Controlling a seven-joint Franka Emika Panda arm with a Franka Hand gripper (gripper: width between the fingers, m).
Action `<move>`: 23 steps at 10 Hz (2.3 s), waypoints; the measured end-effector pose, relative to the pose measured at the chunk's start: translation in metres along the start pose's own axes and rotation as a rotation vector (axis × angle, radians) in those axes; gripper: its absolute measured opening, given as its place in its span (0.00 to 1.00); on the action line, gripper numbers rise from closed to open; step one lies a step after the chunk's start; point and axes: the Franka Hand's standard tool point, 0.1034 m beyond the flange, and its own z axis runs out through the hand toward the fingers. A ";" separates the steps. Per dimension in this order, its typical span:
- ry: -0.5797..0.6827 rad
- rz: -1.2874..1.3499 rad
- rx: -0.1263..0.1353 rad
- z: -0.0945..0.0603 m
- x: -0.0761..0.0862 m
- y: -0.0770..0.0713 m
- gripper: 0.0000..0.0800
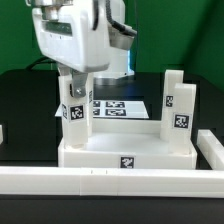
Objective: Assemble desk
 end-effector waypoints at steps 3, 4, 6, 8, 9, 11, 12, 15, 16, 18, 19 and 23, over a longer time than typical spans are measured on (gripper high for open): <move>0.001 0.060 0.001 0.000 0.000 0.000 0.60; 0.001 0.034 0.000 0.001 0.000 0.000 0.60; 0.001 -0.016 -0.004 0.001 -0.002 0.000 0.80; 0.002 -0.258 -0.005 0.001 -0.002 -0.001 0.81; 0.004 -0.374 -0.004 0.001 -0.002 -0.001 0.81; 0.005 -0.523 -0.005 0.002 -0.002 -0.001 0.81; 0.006 -0.642 -0.007 0.002 -0.002 -0.001 0.81; 0.008 -0.887 -0.017 0.002 -0.002 -0.001 0.81; 0.007 -0.978 -0.018 0.003 -0.002 -0.001 0.81; 0.011 -1.130 -0.034 0.003 -0.001 0.000 0.81; 0.013 -1.205 -0.044 0.002 -0.001 0.000 0.81; 0.018 -1.409 -0.082 0.002 0.001 0.002 0.81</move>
Offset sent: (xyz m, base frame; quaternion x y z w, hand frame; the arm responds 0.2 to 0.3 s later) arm 0.0000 0.0000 0.0000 0.0000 0.0000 -0.0650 0.9979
